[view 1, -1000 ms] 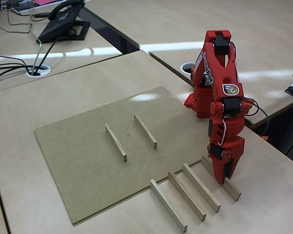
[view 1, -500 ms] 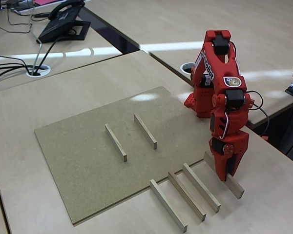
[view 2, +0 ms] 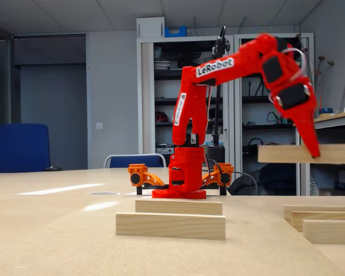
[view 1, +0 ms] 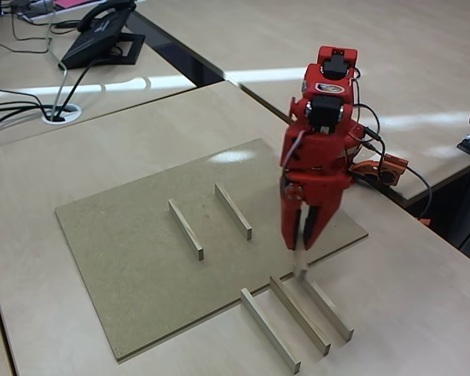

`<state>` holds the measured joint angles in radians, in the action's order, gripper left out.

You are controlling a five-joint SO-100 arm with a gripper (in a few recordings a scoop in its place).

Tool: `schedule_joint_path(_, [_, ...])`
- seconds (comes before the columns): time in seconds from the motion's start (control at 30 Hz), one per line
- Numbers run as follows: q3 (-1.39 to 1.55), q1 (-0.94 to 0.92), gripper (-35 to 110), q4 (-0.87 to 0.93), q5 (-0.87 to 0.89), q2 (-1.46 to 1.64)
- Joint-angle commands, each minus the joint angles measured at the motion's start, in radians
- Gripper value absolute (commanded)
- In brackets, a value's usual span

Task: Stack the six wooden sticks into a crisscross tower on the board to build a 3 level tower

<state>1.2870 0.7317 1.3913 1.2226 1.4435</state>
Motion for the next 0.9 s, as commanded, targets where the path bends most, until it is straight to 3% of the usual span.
schedule_joint_path(0.0, [-0.067,-0.109,0,0.091,0.127,0.071])
schedule_joint_path(0.13, [-0.12,-0.247,0,0.199,0.249,0.092])
schedule_joint_path(0.37, [-0.097,-0.46,0,0.308,0.252,0.112])
schedule_joint_path(0.87, [0.089,-0.709,0,0.133,0.179,0.146])
